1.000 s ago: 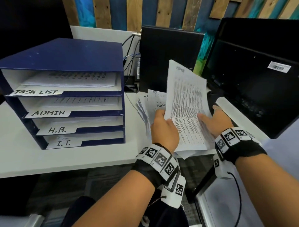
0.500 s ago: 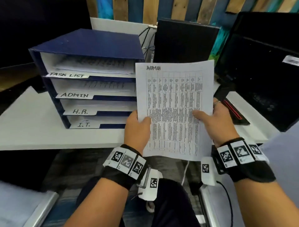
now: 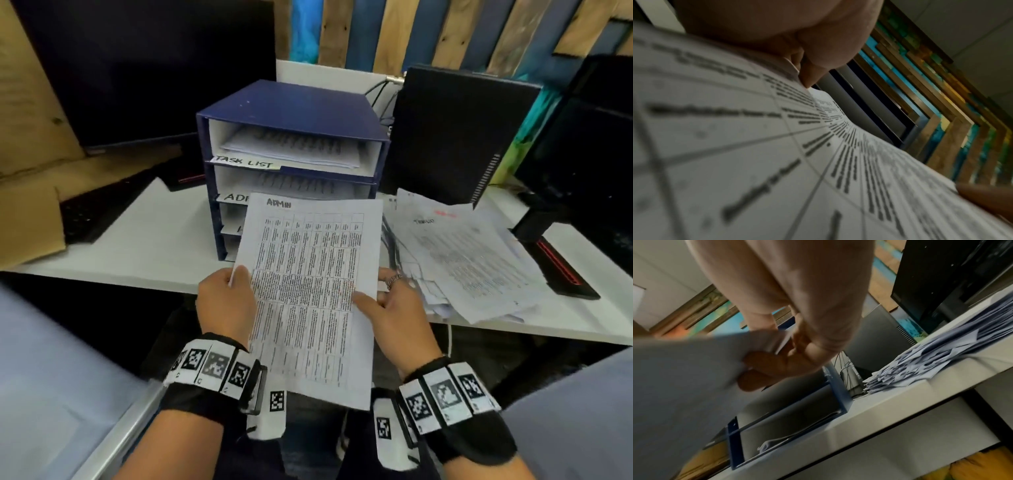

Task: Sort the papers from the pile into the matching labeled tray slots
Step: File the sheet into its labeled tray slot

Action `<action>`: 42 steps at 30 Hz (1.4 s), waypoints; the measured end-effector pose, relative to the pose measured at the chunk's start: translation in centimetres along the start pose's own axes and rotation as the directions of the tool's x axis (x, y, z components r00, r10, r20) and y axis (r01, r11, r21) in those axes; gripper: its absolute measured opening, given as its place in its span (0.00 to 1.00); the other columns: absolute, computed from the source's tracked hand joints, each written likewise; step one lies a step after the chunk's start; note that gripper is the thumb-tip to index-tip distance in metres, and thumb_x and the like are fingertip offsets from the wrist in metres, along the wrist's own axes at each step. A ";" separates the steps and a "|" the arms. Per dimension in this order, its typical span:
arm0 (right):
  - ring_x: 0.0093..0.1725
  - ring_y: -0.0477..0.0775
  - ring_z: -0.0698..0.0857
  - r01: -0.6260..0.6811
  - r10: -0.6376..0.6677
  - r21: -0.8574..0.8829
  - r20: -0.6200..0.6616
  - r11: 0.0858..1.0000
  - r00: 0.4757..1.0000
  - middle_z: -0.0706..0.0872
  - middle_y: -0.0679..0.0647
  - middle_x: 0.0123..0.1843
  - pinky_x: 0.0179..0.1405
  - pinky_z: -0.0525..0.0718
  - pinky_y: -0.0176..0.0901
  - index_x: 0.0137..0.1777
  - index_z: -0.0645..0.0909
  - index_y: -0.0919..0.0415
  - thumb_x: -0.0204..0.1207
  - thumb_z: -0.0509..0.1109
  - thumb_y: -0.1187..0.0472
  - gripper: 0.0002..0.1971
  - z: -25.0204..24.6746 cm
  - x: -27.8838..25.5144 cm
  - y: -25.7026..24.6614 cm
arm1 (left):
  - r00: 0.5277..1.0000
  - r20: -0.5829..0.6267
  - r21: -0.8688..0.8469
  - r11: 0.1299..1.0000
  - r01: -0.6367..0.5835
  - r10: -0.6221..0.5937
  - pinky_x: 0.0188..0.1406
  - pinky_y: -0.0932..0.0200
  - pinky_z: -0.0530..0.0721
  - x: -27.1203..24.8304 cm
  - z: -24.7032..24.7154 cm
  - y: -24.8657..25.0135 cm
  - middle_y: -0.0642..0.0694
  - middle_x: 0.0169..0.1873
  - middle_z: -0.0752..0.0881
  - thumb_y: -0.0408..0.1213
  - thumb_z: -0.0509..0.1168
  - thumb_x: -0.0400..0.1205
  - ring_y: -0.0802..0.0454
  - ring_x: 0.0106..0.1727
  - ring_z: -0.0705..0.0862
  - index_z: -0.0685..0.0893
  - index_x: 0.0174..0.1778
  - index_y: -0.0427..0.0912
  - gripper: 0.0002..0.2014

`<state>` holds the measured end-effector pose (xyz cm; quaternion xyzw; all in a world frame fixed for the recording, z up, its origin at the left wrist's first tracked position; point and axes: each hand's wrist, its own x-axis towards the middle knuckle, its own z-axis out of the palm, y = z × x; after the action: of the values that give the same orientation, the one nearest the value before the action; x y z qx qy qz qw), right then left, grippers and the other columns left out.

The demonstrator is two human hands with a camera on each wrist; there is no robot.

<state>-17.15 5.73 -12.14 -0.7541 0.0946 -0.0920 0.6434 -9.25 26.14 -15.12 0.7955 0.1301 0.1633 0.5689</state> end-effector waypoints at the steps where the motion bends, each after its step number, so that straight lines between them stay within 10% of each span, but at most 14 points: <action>1: 0.48 0.48 0.93 -0.016 0.016 0.003 0.019 1.000 1.000 0.94 0.49 0.47 0.46 0.91 0.41 0.64 0.78 0.56 0.82 0.71 0.67 0.13 0.5 0.0 0.0 | 1.000 -0.015 0.015 1.000 -0.018 0.018 0.26 0.56 0.65 0.7 -0.9 0.2 0.41 0.22 0.71 0.37 0.58 0.84 0.48 0.24 0.67 0.67 0.24 0.35 0.22; 7: 0.46 0.52 0.93 -0.141 0.143 -0.024 0.140 0.990 0.980 0.94 0.54 0.48 0.29 0.88 0.43 0.60 0.78 0.54 0.85 0.67 0.65 0.08 2.8 0.1 -0.1 | 0.998 -0.029 0.021 0.998 -0.052 0.052 0.27 0.55 0.71 5.8 -3.1 2.5 0.36 0.24 0.74 0.41 0.59 0.83 0.43 0.25 0.73 0.72 0.27 0.29 0.22; 14: 0.41 0.49 0.93 -0.087 0.090 0.049 -0.074 0.995 0.993 0.93 0.52 0.50 0.30 0.88 0.42 0.55 0.82 0.58 0.85 0.65 0.68 0.07 3.6 4.6 -3.7 | 0.986 0.155 -0.084 0.994 0.070 -0.057 0.41 0.48 0.87 8.4 -3.8 5.7 0.32 0.38 0.88 0.51 0.64 0.82 0.36 0.39 0.88 0.84 0.43 0.31 0.22; 18: 0.35 0.57 0.93 -0.069 0.081 0.058 -0.228 0.996 0.970 0.93 0.59 0.47 0.25 0.84 0.39 0.51 0.84 0.62 0.84 0.68 0.65 0.03 3.7 8.9 -6.6 | 0.909 0.375 -0.185 0.946 0.268 -0.184 0.22 0.61 0.81 7.7 -4.0 5.2 0.38 0.31 0.90 0.33 0.65 0.83 0.47 0.25 0.84 0.85 0.51 0.29 0.10; 21: 0.30 0.56 0.92 -0.037 0.047 0.037 -0.329 0.999 0.943 0.92 0.59 0.43 0.36 0.89 0.44 0.47 0.84 0.60 0.82 0.73 0.59 0.05 3.7 9.6 -7.5 | 0.948 0.271 -0.349 0.902 0.256 -0.164 0.24 0.63 0.85 7.7 -2.9 6.0 0.33 0.34 0.87 0.22 0.62 0.83 0.50 0.23 0.84 0.81 0.46 0.27 0.03; 23: 0.37 0.53 0.92 0.043 -0.133 -0.217 -0.421 0.975 0.897 0.91 0.53 0.42 0.39 0.81 0.20 0.51 0.82 0.55 0.82 0.71 0.57 0.03 3.8 8.9 -7.1 | 0.956 0.219 -0.471 0.837 0.278 -0.195 0.29 0.62 0.88 8.3 -2.1 7.2 0.35 0.37 0.90 0.22 0.62 0.83 0.48 0.30 0.89 0.81 0.48 0.30 0.03; 26: 0.46 0.49 0.86 0.179 -0.483 -0.637 -0.343 0.750 0.805 0.88 0.48 0.44 0.48 0.74 0.16 0.49 0.86 0.54 0.84 0.67 0.57 0.06 4.4 8.0 -6.2 | 0.958 0.251 -0.330 0.918 0.220 -0.140 0.46 0.61 0.86 10.1 -1.1 8.7 0.50 0.48 0.90 0.40 0.60 0.88 0.53 0.51 0.89 0.83 0.53 0.44 0.07; 28: 0.55 0.50 0.84 0.281 -0.553 -0.725 -0.163 0.629 0.817 0.89 0.49 0.52 0.62 0.82 0.37 0.55 0.88 0.54 0.84 0.66 0.57 0.09 5.0 8.3 -5.9 | 0.968 0.219 -0.235 0.957 0.171 -0.120 0.55 0.59 0.85 10.7 -0.1 8.9 0.50 0.49 0.88 0.46 0.57 0.88 0.53 0.52 0.87 0.82 0.53 0.45 0.11; 33: 0.81 0.53 0.70 0.308 -0.374 -0.900 0.183 0.309 0.909 0.74 0.50 0.82 0.78 0.70 0.53 0.81 0.72 0.55 0.88 0.58 0.48 0.24 6.0 10.7 -5.3 | 0.997 0.044 -0.319 0.945 0.078 -0.067 0.48 0.51 0.90 9.4 1.3 8.6 0.45 0.30 0.91 0.37 0.68 0.82 0.50 0.33 0.92 0.89 0.29 0.41 0.14; 35: 0.83 0.55 0.66 0.296 -0.317 -0.929 0.219 0.221 0.923 0.69 0.51 0.85 0.81 0.65 0.55 0.82 0.69 0.56 0.89 0.54 0.45 0.26 6.3 11.8 -5.1 | 0.979 -0.022 0.006 0.979 -0.202 0.202 0.46 0.58 0.86 8.4 1.3 8.0 0.50 0.35 0.91 0.39 0.65 0.83 0.54 0.36 0.89 0.91 0.39 0.43 0.11; 38: 0.83 0.56 0.65 0.296 -0.294 -0.934 0.231 0.201 0.927 0.68 0.53 0.85 0.82 0.64 0.56 0.81 0.70 0.57 0.88 0.52 0.44 0.27 6.6 12.8 -5.1 | 0.849 0.123 0.336 0.783 -0.523 0.514 0.60 0.51 0.76 8.1 2.2 7.6 0.50 0.48 0.90 0.45 0.60 0.85 0.47 0.58 0.83 0.88 0.57 0.49 0.13; 42: 0.81 0.54 0.68 0.366 -0.371 -0.834 0.212 0.413 0.904 0.74 0.53 0.81 0.81 0.67 0.50 0.79 0.74 0.59 0.89 0.55 0.50 0.23 5.6 11.8 -5.4 | 0.835 0.346 0.566 0.615 -0.549 0.428 0.73 0.30 0.56 8.3 4.1 7.8 0.54 0.58 0.84 0.48 0.49 0.87 0.50 0.73 0.73 0.82 0.61 0.55 0.17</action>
<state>-4.15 8.77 -7.50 -0.9730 -0.0383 -0.1736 0.1469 0.18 23.42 -8.01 0.9566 -0.0952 0.1866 0.2025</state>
